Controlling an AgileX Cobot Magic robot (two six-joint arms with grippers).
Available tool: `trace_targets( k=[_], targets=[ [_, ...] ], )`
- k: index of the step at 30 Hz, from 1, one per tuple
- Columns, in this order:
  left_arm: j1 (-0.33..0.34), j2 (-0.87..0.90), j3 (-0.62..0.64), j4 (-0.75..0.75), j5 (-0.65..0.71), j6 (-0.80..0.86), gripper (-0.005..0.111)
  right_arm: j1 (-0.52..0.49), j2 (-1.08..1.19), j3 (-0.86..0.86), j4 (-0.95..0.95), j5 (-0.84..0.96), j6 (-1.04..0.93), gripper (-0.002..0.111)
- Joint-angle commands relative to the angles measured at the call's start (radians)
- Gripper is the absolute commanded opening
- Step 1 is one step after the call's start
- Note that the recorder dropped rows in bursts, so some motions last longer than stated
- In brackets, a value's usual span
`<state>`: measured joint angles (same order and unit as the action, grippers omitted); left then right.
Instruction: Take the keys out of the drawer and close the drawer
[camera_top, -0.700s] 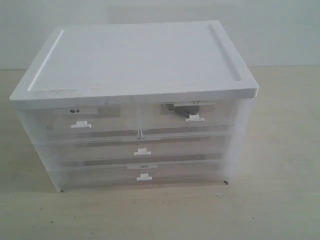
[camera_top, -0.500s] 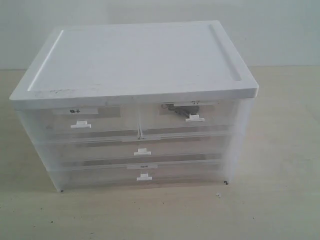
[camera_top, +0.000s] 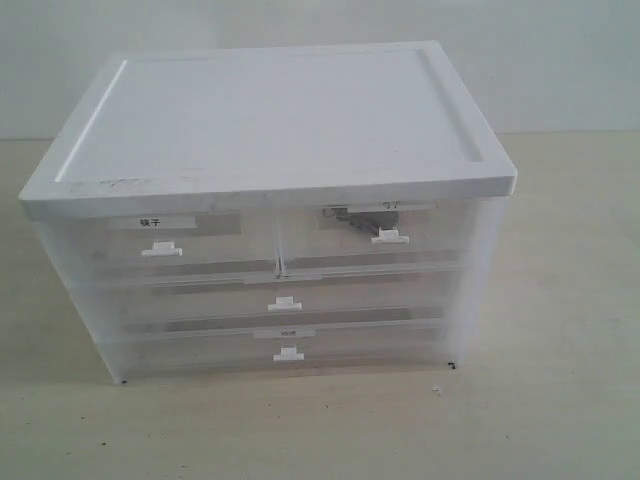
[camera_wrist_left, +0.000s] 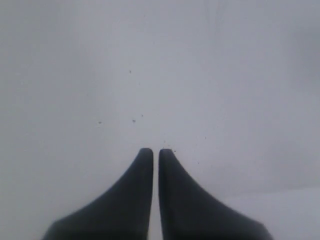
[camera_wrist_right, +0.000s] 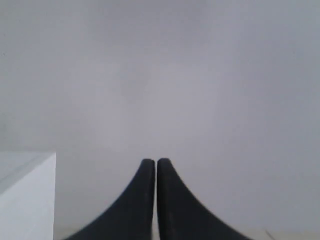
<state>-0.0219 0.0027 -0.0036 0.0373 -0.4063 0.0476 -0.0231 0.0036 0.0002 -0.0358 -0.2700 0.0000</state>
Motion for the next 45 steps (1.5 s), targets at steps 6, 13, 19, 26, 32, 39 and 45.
trace_targets(
  k=[6,13,19,26,32,39,45],
  targets=[
    [0.001,-0.003,0.004,0.004,-0.064,-0.481,0.005,-0.007,-0.004,0.0,-0.001,-0.131,0.257,0.0],
    [0.001,-0.003,0.004,0.404,-0.118,-0.778,0.005,-0.007,-0.004,-0.006,-0.056,-0.242,0.4,0.0],
    [0.001,0.114,-0.052,0.737,-0.295,-0.999,0.005,-0.007,0.056,-0.162,-0.17,-0.299,0.519,0.0],
    [0.001,0.336,-0.082,0.927,-0.378,-1.012,0.005,-0.007,0.302,-0.395,-0.332,-0.295,0.575,0.0],
    [0.001,0.542,-0.03,0.988,-0.462,-0.951,0.005,-0.007,0.586,-0.594,-0.432,-0.305,0.637,0.0],
    [0.001,0.743,-0.021,0.878,-0.556,-0.748,0.005,-0.007,0.88,-0.828,-0.767,-0.31,0.837,0.0],
    [0.001,0.967,-0.021,0.794,-0.667,-0.566,0.005,0.057,1.057,-1.021,-1.027,-0.282,0.826,0.0]
  ],
)
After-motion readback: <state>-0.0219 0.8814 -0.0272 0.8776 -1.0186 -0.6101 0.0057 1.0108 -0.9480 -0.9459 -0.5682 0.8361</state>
